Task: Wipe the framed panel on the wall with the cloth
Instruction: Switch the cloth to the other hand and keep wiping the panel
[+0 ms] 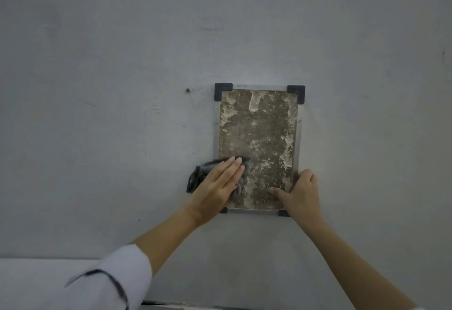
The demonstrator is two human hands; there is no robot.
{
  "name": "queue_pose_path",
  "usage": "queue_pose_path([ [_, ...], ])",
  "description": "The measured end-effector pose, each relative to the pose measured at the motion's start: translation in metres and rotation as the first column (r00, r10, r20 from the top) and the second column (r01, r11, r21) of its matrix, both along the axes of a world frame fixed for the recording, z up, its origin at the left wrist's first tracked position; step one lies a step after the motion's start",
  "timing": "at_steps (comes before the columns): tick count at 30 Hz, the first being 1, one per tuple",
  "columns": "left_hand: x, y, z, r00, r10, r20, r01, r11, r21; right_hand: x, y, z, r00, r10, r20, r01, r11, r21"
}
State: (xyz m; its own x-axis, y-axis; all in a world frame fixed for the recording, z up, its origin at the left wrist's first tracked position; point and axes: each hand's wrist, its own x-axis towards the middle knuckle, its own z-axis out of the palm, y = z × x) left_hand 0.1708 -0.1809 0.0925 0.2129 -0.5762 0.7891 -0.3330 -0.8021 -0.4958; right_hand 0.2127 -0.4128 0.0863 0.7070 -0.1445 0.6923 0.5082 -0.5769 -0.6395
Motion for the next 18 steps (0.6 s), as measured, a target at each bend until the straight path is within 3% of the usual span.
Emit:
queue_pose_path([
  [3,-0.005,0.012,0.006,1.000,0.000,-0.016,0.001,0.998,0.061,-0.004,-0.001,0.004,1.000,-0.002,-0.015,0.002,1.000,-0.008],
  [8,-0.005,0.002,0.065,0.994,0.089,0.069,-0.076,0.982,-0.173,-0.004,0.000,0.000,0.999,0.032,-0.031,-0.031,0.999,0.019],
  [18,-0.018,0.019,-0.033,0.997,0.028,-0.069,-0.025,0.999,0.038,-0.011,0.000,0.008,1.000,-0.003,-0.025,0.002,0.999,-0.052],
])
